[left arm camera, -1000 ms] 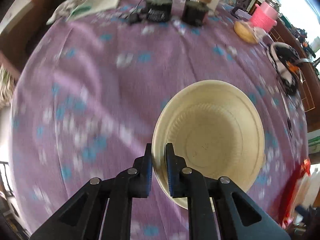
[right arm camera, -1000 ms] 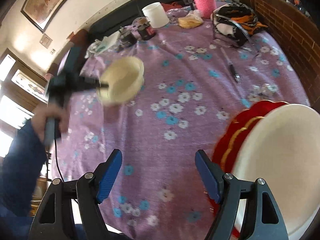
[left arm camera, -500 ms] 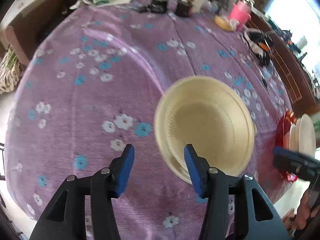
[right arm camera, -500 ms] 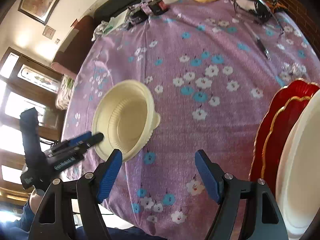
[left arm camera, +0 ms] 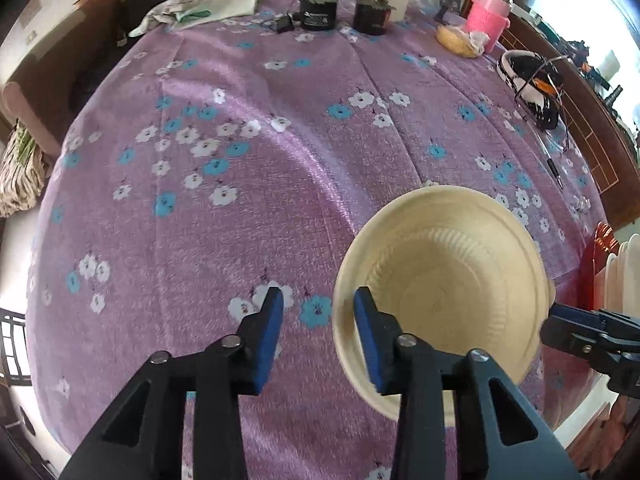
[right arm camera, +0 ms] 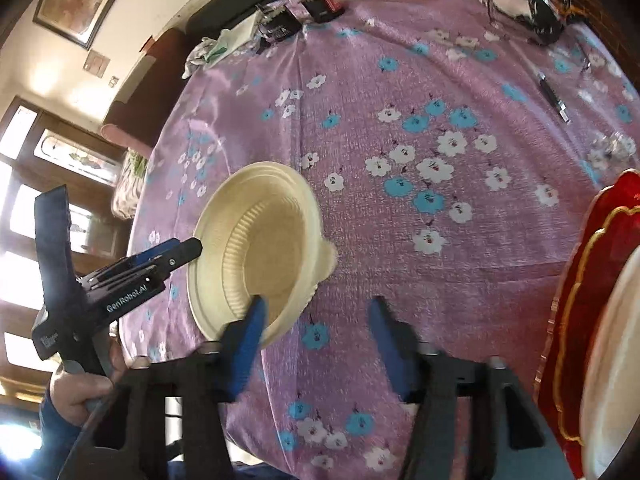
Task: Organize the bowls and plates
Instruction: 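Lift and carry the beige bowl toward the plate stack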
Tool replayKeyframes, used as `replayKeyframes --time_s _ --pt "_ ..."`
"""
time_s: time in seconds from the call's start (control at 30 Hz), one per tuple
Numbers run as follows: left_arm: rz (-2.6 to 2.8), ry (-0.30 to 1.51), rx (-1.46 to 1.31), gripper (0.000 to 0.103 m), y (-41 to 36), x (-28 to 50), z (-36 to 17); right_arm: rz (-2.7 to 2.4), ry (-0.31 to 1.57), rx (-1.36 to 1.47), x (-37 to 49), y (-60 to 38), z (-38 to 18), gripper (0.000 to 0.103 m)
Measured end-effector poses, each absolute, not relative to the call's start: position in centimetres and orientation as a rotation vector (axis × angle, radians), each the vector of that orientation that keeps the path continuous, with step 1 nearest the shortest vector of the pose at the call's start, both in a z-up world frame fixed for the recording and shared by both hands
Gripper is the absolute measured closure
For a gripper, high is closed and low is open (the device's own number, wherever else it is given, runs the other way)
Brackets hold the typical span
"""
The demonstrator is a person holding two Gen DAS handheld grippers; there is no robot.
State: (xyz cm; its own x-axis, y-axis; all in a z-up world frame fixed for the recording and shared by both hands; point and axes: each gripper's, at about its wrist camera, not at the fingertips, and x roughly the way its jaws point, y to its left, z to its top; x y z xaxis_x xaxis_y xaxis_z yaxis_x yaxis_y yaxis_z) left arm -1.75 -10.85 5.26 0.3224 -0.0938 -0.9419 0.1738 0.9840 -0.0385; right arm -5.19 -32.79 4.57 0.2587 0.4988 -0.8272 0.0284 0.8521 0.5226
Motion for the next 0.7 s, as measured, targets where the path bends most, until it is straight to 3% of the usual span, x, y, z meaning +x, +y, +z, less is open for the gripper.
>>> replayKeyframes --time_s 0.2,0.7 --pt "-0.225 1.232 0.122 0.09 -12.7 -2.2 5.1 0.32 1.308 0.48 -4.4 -31.8 3.5 0.077" --pt "-0.232 1.245 0.096 0.09 -13.5 -4.9 5.5 0.35 1.277 0.419 -6.1 -32.4 5.1 0.079"
